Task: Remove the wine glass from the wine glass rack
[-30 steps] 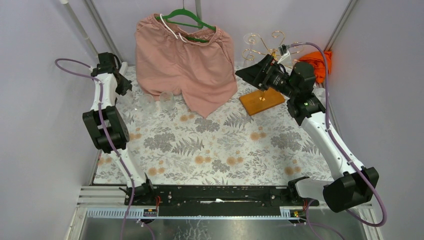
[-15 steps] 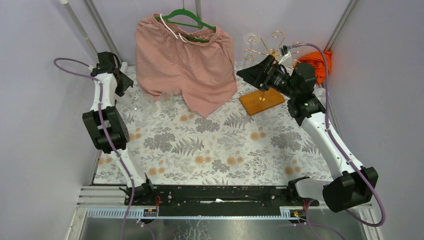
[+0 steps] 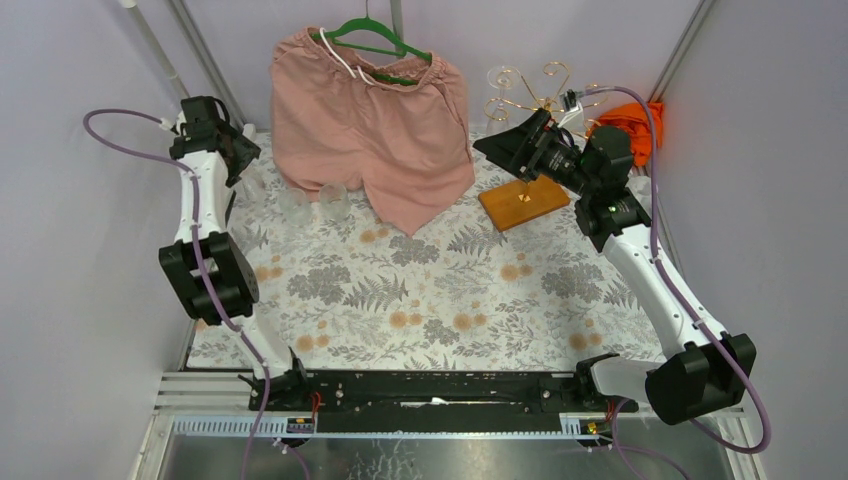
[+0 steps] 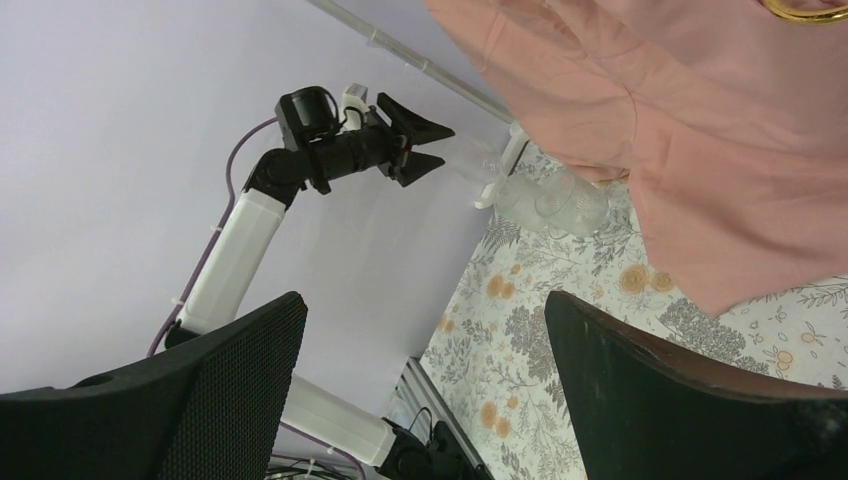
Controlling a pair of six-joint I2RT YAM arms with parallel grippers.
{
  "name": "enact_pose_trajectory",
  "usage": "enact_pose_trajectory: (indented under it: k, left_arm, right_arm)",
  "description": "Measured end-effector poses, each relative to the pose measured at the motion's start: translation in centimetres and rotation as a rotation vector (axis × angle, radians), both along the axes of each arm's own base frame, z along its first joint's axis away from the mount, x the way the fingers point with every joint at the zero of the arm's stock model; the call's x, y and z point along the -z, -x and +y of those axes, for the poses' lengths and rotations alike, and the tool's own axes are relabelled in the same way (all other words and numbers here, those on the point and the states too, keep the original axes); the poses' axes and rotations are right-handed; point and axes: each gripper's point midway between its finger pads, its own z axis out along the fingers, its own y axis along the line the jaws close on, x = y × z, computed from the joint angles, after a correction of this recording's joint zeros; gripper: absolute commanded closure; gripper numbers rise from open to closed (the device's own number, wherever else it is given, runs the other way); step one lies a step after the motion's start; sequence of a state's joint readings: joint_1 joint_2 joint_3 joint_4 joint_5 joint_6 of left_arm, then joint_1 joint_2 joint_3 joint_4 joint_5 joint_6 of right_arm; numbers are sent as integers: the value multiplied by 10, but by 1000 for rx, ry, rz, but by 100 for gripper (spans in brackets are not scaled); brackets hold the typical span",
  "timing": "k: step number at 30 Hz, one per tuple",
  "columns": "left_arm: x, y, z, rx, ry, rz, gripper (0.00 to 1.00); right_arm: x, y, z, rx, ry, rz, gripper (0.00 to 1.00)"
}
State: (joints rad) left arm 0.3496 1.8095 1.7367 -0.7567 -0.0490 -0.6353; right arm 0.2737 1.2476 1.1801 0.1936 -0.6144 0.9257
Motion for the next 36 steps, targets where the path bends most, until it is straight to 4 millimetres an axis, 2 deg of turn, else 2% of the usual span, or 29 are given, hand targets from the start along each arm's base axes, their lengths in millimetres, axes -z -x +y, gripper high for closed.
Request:
enact_pose_trajectory:
  k: [7, 13, 18, 23, 25, 28, 30, 33, 36]
  left_arm:
    - [-41, 3, -1, -2, -41, -106, 33]
    - [-82, 16, -11, 5, -83, -201, 32]
    - [-125, 27, -26, 29, -117, -305, 31]
    - [-148, 36, -44, 65, -127, -362, 31]
    - [-157, 37, -61, 104, -127, -384, 31]
    - [-175, 38, -118, 244, -101, -442, 29]
    - [-193, 41, -173, 381, -63, -513, 27]
    - [-233, 55, -270, 641, 57, -679, 26]
    - [-260, 61, -328, 795, 170, -781, 27]
  right_arm:
    - [0, 1, -1, 2, -7, 6, 2]
    - [-3, 4, -3, 14, -10, -4, 2]
    - [-7, 6, -5, 21, -14, -14, 2]
    - [-4, 8, -7, 27, -15, -9, 2]
    - [-3, 8, -7, 28, -14, -7, 2]
    - [-2, 8, -8, 34, -14, -7, 2]
    - [-2, 10, -9, 37, -14, -9, 2]
    - [-6, 12, -13, 56, -6, -26, 2]
    - [-9, 18, -19, 87, 14, -44, 2]
